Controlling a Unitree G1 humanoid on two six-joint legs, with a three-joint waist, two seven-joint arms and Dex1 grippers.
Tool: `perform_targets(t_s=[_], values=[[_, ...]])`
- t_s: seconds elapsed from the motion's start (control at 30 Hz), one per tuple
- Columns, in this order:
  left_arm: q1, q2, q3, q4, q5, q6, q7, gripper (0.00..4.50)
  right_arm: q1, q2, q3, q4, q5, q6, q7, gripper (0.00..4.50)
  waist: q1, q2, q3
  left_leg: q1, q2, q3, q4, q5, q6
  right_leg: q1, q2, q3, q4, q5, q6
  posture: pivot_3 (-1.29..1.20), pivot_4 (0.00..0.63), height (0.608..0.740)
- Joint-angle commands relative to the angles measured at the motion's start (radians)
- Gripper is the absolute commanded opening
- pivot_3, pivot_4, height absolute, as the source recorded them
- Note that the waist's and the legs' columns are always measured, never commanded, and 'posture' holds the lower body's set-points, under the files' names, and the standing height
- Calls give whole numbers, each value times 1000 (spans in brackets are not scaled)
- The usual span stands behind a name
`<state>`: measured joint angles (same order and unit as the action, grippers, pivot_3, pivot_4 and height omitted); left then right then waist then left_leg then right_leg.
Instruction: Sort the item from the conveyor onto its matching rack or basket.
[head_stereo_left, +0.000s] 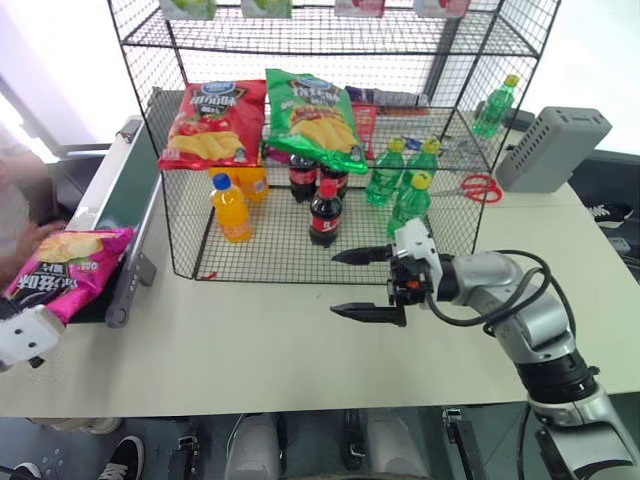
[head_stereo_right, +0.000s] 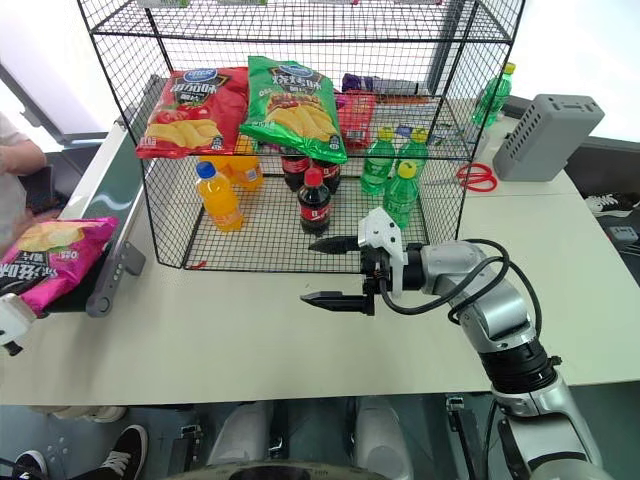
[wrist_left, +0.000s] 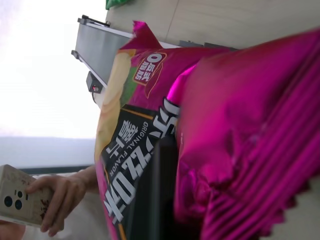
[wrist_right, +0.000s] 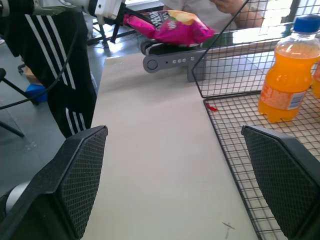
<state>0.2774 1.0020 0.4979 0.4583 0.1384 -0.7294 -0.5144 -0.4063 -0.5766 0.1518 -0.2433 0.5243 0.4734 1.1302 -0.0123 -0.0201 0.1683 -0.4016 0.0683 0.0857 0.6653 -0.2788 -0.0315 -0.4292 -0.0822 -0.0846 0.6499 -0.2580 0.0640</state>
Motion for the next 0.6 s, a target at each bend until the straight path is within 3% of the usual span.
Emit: perform_targets(t_s=[0.03, 0.13, 0.23, 0.33, 0.4, 0.47, 0.6], values=[[-17, 7, 35, -39, -94, 26, -13, 77, -10, -6, -34, -19, 8, -14, -10, 4500, 0, 0, 0, 0, 0, 0, 0, 0, 0, 0, 0, 0, 0, 0, 0, 0, 150, 740], [-26, 3, 78, -102, -222, 91, -59, 77, -9, -8, -32, -8, -4, -29, -7, 4500, 0, 0, 0, 0, 0, 0, 0, 0, 0, 0, 0, 0, 0, 0, 0, 0, 150, 740], [-29, -12, 165, -261, -539, 284, -190, 77, -13, -7, -35, 6, -9, -37, -4, 4500, -1, 0, 0, 0, 0, 0, 0, 0, 0, 0, 0, 0, 0, 0, 0, 0, 150, 740], [43, -34, 307, -498, -1034, 679, -383, 77, -19, -12, -48, 20, 5, -33, 5, 4500, -3, -1, 0, -1, 1, -1, 0, 0, 0, 0, 0, 0, 0, 0, 0, 0, 150, 740], [101, -44, 385, -587, -1215, 861, -457, 77, -24, -18, -59, 26, 22, -19, 11, 4500, -8, 1, 1, 0, 1, -2, 0, 0, 0, 0, 0, 1, 0, 0, 0, 0, 150, 740], [253, -19, 506, -668, -1507, 1201, -528, 77, -38, -52, -93, 21, 93, 55, 50, 4500, -12, 1, 1, 1, 0, -3, 0, 0, 0, 0, 0, 1, 1, 0, 0, 0, 150, 740], [361, 29, 630, -719, -1806, 1532, -546, 77, -47, -97, -132, -8, 210, 185, 77, 4500, -4, 1, 1, 2, 0, -3, 0, 0, 0, 1, 1, 1, 1, 0, 0, 0, 150, 740]])
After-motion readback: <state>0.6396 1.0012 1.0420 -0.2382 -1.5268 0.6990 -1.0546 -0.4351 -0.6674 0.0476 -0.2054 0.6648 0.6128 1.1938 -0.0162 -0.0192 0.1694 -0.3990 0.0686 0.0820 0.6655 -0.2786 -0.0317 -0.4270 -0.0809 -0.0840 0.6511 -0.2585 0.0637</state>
